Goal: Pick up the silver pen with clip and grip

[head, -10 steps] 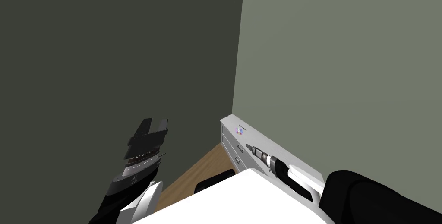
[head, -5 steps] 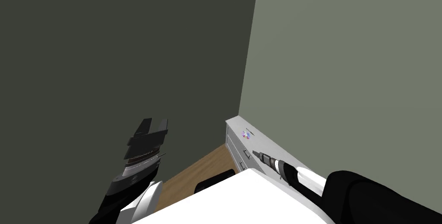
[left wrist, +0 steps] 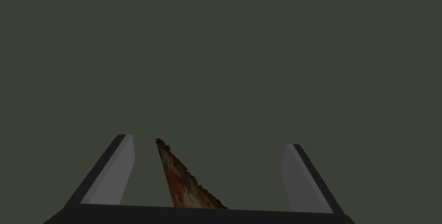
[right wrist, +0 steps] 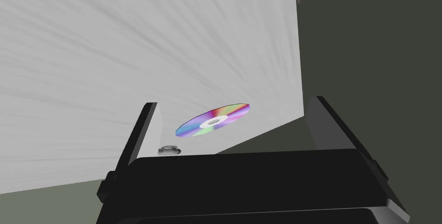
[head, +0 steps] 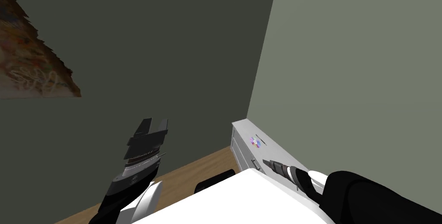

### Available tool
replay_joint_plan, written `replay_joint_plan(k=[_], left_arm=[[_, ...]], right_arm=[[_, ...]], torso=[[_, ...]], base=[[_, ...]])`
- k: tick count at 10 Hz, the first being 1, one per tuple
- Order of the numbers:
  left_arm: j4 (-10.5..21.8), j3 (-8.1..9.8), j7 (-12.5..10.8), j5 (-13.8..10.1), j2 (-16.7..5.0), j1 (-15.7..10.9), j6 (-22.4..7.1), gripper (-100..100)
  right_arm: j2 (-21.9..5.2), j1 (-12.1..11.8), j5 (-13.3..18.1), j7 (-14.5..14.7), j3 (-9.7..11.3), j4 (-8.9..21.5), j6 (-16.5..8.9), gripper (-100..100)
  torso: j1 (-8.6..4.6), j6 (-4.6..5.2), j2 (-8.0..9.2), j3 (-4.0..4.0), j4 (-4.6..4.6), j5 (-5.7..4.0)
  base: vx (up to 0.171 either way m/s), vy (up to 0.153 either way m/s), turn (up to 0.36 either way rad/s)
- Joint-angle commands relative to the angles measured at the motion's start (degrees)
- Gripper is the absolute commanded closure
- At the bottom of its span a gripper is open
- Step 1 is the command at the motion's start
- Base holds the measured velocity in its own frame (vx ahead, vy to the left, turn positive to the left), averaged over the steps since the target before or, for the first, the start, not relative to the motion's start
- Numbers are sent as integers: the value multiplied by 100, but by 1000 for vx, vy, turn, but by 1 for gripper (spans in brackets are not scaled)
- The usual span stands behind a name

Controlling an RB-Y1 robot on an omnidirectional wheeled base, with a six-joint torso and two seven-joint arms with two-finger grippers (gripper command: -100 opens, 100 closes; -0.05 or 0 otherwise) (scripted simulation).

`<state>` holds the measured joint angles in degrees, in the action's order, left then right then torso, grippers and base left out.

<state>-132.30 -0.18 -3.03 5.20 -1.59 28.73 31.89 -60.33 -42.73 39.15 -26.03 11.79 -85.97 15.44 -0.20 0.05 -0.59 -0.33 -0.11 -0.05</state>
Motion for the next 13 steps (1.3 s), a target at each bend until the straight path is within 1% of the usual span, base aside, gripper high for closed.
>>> replay_joint_plan(k=[1, 2, 3, 4, 5, 7, 8, 10, 13], left_arm=[[0, 0, 0, 0, 0, 0, 0, 0], [0, 1, 0, 0, 0, 1, 0, 0], [0, 0, 0, 0, 0, 0, 0, 0], [0, 1, 0, 0, 0, 1, 0, 0], [0, 1, 0, 0, 0, 1, 0, 0], [0, 0, 0, 0, 0, 1, 0, 0], [0, 1, 0, 0, 0, 1, 0, 0], [0, 1, 0, 0, 0, 1, 0, 0], [0, 1, 0, 0, -1, 2, 0, 0]], right_arm=[[-215, -43, 79, -152, 45, 35, -18, -100], [-390, -80, 267, -314, 132, 270, 34, -100], [-431, -80, 267, -314, 132, 270, 34, -100], [-627, -118, 450, -470, 230, 499, 93, -100], [-627, -118, 450, -470, 230, 499, 93, -100], [-951, -194, 792, -763, 457, 884, 229, -100], [-951, -194, 792, -763, 457, 926, 229, -100], [-1189, -252, 1096, -1022, 697, 1296, 380, -100], [-1397, -286, 1465, -1337, 1045, 1709, 614, -100]], torso=[[0, 0, 0, 0, 0, 0], [0, 7, 4, 2, 0, 0], [0, 1, 0, 0, 0, 0], [2, 7, 1, 0, 0, 0], [0, 5, 1, 1, 0, 0], [-2, 2, -5, -3, -1, 0], [-9, 2, -15, -9, -3, -2], [4, 4, -10, -6, -2, 0], [-4, 6, -37, -22, -8, -1]], base=[[40, -22, 153], [52, -18, 274], [47, -19, 154], [48, -25, 212], [40, -23, 161], [79, -38, 320], [69, -37, 119], [88, -22, 245], [148, -41, 249]])
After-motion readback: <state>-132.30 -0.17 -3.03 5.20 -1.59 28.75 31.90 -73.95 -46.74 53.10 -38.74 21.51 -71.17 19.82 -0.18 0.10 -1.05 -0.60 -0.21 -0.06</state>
